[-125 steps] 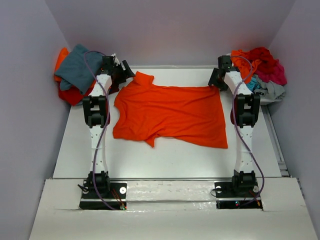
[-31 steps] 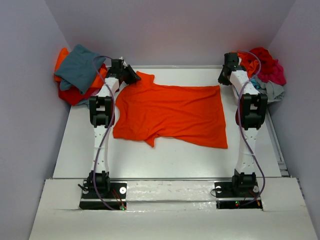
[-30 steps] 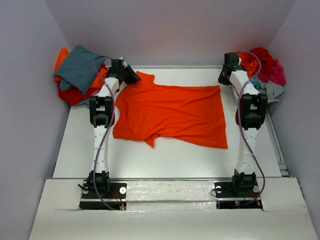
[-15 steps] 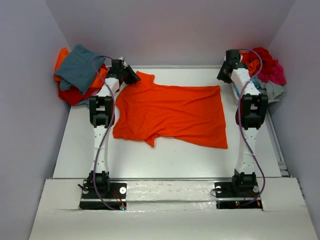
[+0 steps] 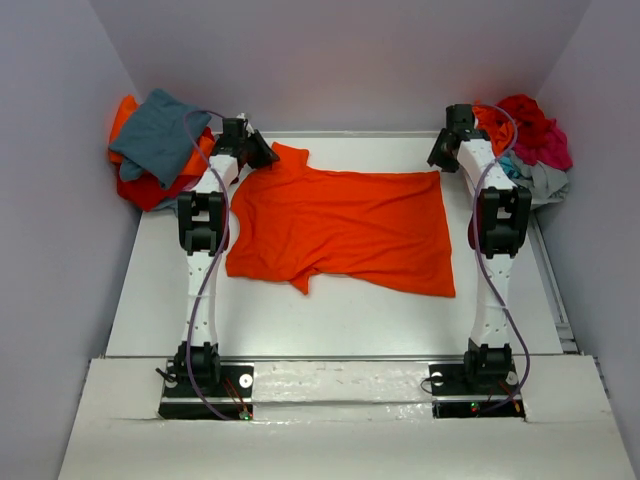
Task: Fold and stack the t-shirts
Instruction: Grap the side of the flattened tshirt furthest away from the robot with both arms
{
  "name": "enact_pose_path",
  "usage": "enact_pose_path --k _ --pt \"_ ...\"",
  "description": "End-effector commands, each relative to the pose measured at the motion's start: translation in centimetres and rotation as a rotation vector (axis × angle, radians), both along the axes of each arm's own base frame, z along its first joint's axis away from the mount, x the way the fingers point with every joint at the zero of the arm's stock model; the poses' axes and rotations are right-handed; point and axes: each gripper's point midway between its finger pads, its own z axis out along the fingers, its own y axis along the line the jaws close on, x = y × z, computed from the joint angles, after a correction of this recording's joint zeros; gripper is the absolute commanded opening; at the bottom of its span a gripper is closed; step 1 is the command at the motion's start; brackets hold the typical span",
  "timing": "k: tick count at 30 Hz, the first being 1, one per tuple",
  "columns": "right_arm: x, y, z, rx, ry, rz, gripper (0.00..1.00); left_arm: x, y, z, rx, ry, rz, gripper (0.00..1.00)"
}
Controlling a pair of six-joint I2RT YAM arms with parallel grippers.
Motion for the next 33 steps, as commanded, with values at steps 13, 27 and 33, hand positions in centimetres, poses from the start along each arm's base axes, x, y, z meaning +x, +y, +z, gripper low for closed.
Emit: enact_pose_path --k 13,27,33 --pt "-3.5 -4.0 -3.3 -0.076 0.140 -0.132 0.45 -0.8 2.3 3.0 0.079 0.001 0.030 0.28" --pt "-3.9 -4.1 -4.4 -0.082 0.173 -0.141 0.44 -1.0 3.1 3.3 0.095 0.000 0.034 0.28" --pt "-3.6 -4.1 -4.3 -0.077 0.162 -0.140 0.37 -1.0 3.1 3.5 0.097 -0.002 0.035 0.28"
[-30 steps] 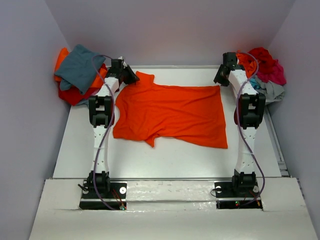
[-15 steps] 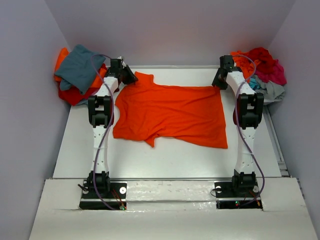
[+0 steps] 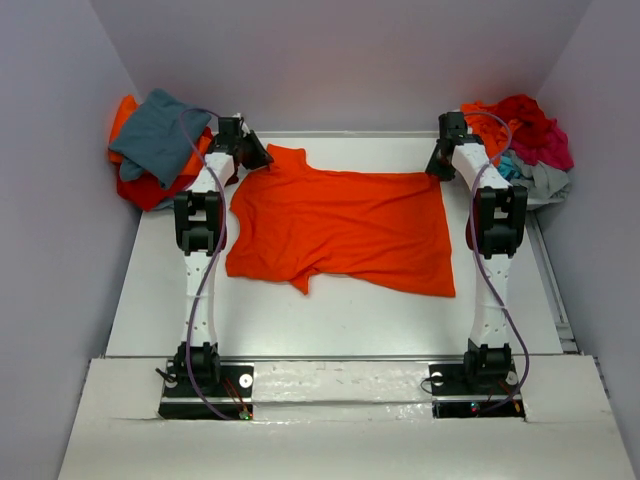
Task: Fold and stack the t-shirts
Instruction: Grap the side of the flattened tshirt furthest away from the robot with both arms
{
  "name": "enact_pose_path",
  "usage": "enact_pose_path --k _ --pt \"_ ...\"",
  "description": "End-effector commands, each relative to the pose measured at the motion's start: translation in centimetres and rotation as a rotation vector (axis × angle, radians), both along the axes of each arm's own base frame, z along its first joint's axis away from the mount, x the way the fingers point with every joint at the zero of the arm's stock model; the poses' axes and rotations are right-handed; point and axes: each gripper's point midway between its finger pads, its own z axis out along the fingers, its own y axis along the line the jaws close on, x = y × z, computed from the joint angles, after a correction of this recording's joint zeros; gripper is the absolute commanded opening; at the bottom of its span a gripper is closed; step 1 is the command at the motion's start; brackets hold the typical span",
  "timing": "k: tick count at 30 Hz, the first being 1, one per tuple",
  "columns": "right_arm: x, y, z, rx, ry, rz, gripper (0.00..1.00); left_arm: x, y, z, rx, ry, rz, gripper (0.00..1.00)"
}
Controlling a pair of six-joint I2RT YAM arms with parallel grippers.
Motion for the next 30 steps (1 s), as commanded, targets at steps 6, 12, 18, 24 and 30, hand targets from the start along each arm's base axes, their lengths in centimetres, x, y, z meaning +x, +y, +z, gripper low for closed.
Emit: enact_pose_path --k 6,12,18,24,30 --pt "-1.6 -4.5 -1.7 -0.050 0.076 -0.123 0.29 -0.3 1.3 3.4 0.035 -0.030 0.018 0.28" --pt "-1.6 -4.5 -2.0 -0.049 0.081 -0.120 0.28 -0.4 1.4 3.3 0.041 -0.025 0.017 0.28" --pt "-1.6 -4.5 -2.3 -0.051 0.086 -0.114 0.24 -0.4 1.5 3.2 0.048 -0.024 0.016 0.28" --pt "-0.9 -4.4 -1.6 -0.048 0.065 -0.110 0.23 -0.5 1.6 3.5 0.056 -0.027 0.019 0.24" --pt "-0.7 -4.4 -1.1 -0.045 0.055 -0.105 0.20 -0.5 1.8 3.8 0.067 -0.030 0.021 0.16"
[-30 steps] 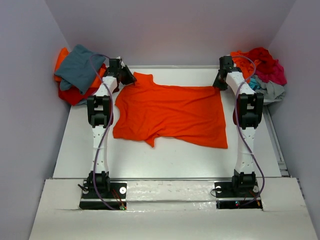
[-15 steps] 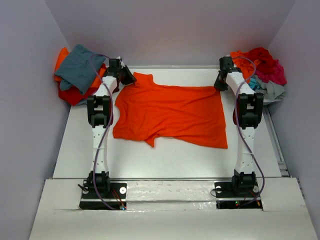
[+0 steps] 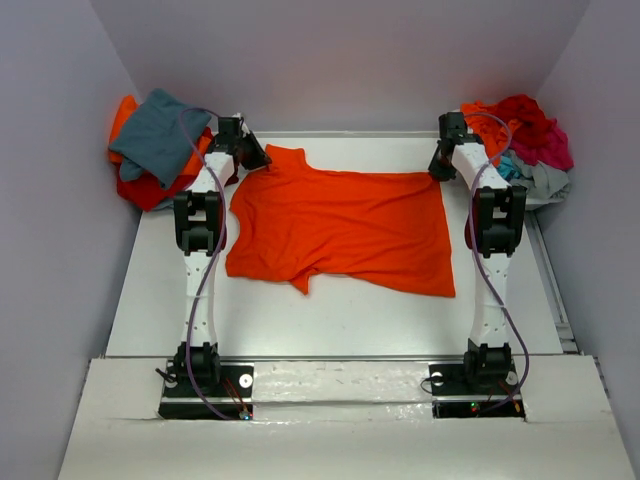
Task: Fold and stack the t-shirts
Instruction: Grap the side of the flattened tshirt furthest away from the robot with both arms
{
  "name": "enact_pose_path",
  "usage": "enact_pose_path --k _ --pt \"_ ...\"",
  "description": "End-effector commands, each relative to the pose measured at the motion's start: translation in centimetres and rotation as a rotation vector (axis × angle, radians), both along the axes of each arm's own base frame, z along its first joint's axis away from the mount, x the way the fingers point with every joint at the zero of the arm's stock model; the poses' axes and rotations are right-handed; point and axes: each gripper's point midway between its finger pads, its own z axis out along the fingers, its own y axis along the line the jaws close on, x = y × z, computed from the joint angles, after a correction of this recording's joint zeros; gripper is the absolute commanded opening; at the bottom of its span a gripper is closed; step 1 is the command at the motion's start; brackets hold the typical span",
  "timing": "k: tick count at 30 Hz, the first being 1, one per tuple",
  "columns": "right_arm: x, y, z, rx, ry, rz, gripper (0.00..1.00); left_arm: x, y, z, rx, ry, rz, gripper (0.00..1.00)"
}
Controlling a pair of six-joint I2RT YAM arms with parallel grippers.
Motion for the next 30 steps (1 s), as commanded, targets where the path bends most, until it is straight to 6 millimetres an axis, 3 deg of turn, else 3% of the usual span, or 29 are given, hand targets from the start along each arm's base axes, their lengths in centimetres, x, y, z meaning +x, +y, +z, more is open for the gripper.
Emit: enact_pose_path --k 1,6,19,25,30 --pt "-0.6 -4.0 -0.4 -0.036 0.030 -0.089 0.19 -0.5 1.4 4.0 0.048 -0.034 0.017 0.14" --pt "-0.7 -3.9 0.2 -0.033 0.022 -0.088 0.07 -0.5 1.5 4.4 0.059 -0.038 0.019 0.06" --pt "-1.0 -3.5 1.4 -0.009 -0.002 -0.085 0.07 -0.5 1.7 6.0 0.083 -0.070 0.006 0.05" --pt "-1.1 -2.8 2.7 0.001 -0.021 -0.069 0.07 -0.2 1.8 7.6 0.099 -0.112 -0.008 0.06" --pt "-1.2 -1.7 3.7 0.003 -0.038 -0.050 0.07 0.0 1.5 10.3 0.094 -0.167 -0.022 0.06"
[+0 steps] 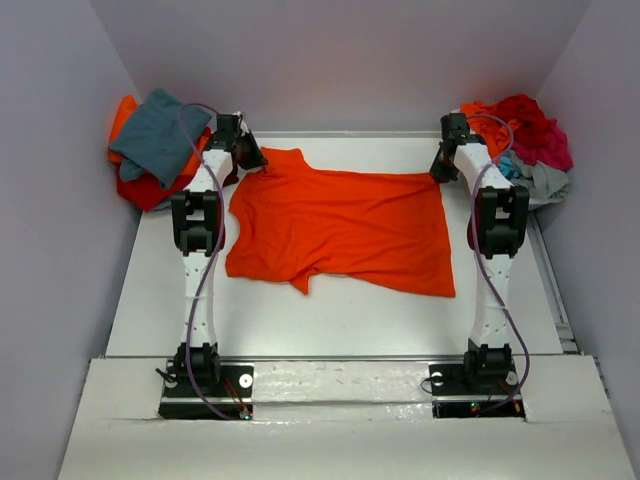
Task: Fold and stack the t-shirts
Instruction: Grap the side of the flattened tshirt furthest away from the robot with both arms, then fold the flattened tshirt in 1/3 of the way
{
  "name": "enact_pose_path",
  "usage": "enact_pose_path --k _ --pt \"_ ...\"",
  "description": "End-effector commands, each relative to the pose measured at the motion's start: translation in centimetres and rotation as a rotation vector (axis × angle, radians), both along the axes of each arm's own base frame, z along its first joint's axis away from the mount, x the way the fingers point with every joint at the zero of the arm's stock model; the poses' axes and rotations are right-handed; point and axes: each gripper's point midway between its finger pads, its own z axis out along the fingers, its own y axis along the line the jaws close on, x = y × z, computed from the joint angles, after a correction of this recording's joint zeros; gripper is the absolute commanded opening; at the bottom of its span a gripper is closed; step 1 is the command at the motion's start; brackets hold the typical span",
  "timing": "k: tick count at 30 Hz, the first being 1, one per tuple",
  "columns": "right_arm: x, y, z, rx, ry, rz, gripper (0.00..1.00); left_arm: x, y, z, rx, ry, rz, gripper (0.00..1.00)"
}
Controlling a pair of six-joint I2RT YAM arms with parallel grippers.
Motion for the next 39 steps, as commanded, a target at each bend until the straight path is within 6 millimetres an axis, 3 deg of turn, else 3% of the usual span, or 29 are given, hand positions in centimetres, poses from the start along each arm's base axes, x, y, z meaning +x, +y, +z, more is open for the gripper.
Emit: enact_pose_path --k 1,10,17,23,37,39 --pt "-0.2 -1.5 3.7 -0.008 -0.059 -0.048 0.07 0.8 0.1 10.8 0.016 -0.197 -0.021 0.05" --pt "0.0 -1.5 5.8 -0.007 -0.101 -0.050 0.07 0.5 0.4 14.8 0.048 -0.270 -0.033 0.05" --pt "-0.1 -1.2 6.5 0.008 -0.113 -0.041 0.07 -0.5 -0.7 14.6 0.067 -0.252 -0.065 0.05" --pt "-0.2 -0.6 7.4 0.040 -0.133 -0.030 0.07 -1.4 -0.5 14.7 0.103 -0.226 -0.051 0.05" --pt "-2.6 2.0 7.4 0.097 -0.097 0.012 0.07 -4.6 -1.0 16.0 0.145 -0.188 -0.034 0.05" --pt "-2.8 2.1 8.2 0.102 -0.114 0.014 0.07 -5.1 -1.4 16.2 0.145 -0.186 -0.038 0.05"
